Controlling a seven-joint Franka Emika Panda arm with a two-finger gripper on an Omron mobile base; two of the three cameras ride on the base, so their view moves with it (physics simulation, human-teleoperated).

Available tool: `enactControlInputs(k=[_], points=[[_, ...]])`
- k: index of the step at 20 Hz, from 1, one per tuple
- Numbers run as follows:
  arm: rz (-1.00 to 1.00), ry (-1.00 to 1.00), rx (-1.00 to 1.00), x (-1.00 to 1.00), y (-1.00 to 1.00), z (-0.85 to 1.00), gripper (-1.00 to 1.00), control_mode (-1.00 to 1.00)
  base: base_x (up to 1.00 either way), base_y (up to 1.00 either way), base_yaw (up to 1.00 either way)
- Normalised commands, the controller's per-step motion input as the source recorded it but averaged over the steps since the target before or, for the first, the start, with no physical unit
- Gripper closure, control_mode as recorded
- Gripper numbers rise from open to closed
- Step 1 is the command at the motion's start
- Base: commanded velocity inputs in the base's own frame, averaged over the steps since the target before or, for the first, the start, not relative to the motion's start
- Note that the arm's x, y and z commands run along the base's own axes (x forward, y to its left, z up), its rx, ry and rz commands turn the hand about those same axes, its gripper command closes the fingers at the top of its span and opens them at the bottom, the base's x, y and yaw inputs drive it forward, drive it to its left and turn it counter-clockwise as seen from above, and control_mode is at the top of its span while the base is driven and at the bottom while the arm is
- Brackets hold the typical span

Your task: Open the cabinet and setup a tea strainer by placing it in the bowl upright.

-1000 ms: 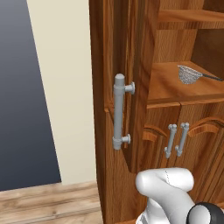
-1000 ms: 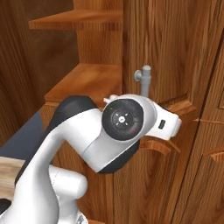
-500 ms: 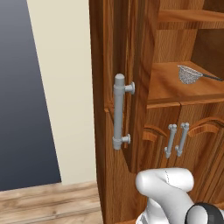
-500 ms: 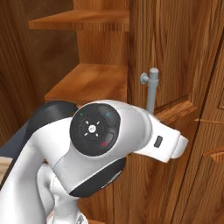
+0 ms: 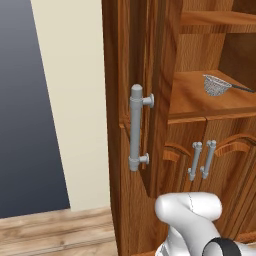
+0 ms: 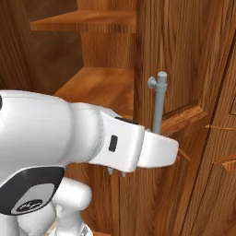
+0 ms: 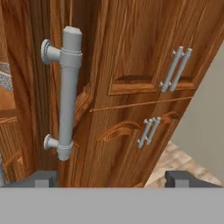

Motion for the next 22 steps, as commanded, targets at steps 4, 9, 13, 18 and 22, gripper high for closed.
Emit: enactControlInputs(k=[4,9,13,18,22], points=[[-0.05,0.15,-0.28,-0.24,1.0,0.01,-1.0,-1.0,0.0,0.0,0.0],[0.0,0.09,0.01,0.02,0.92,0.0,-1.0,-1.0,0.0,0.0,0.0],[0.13,0.22,0.09,0.43,0.64,0.0,-1.0,-1.0,0.0,0.0,0.0],[0.18,0.31,-0.04,0.66,0.49,0.0,-1.0,-1.0,0.0,0.0,0.0],[0.16,0.33,-0.18,0.63,0.31,0.0,-1.0,-1.0,0.0,0.0,0.0]])
